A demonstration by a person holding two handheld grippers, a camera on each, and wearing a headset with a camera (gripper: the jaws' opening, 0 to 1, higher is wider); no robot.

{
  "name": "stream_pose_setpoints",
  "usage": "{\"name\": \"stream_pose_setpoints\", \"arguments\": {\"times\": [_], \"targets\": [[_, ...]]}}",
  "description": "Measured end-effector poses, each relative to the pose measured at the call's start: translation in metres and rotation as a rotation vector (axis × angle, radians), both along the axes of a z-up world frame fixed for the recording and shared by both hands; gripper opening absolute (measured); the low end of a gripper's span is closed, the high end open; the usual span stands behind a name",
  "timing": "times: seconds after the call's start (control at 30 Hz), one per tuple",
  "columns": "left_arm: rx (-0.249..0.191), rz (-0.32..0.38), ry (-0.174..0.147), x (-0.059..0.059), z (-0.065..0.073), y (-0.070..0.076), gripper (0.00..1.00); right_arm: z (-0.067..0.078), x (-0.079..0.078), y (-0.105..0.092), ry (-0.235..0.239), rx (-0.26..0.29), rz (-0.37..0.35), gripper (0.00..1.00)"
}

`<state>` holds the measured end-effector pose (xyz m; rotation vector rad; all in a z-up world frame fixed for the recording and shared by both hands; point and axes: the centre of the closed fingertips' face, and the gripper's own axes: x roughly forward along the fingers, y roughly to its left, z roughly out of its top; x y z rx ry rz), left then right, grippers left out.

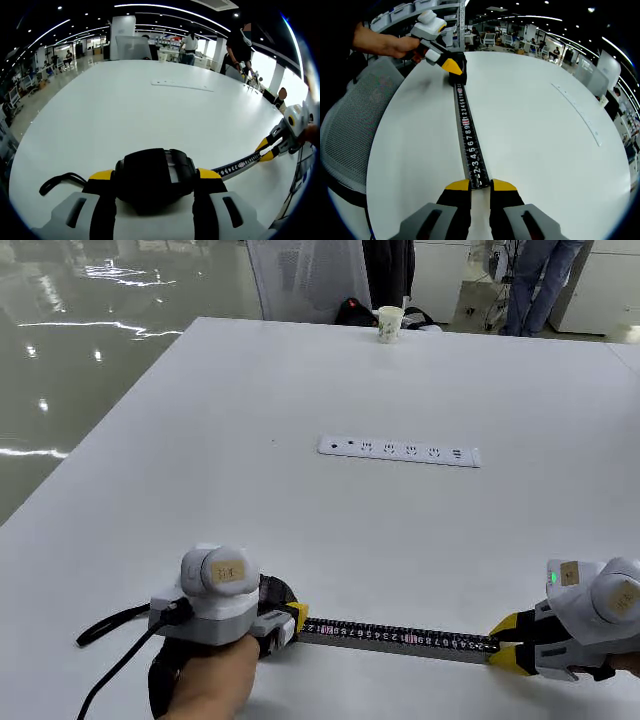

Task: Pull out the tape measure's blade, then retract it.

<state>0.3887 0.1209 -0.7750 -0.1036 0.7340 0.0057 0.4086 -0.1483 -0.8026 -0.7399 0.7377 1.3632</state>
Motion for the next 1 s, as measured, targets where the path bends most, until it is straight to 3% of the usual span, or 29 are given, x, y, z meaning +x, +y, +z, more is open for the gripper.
{"name": "stream_pose_setpoints", "arguments": {"times": [0.37, 1.0], "targets": [[-0.008, -0.001, 0.003, 0.0, 0.0, 0.0, 0.56, 0.0, -0.001, 0.0, 0.002, -0.003, 0.004, 0.1], [-0.018, -0.003, 0.006, -0.002, 0.0, 0.0, 0.56, 0.0, -0.004, 0.027, 0.002, 0.016, 0.03, 0.1]]}}
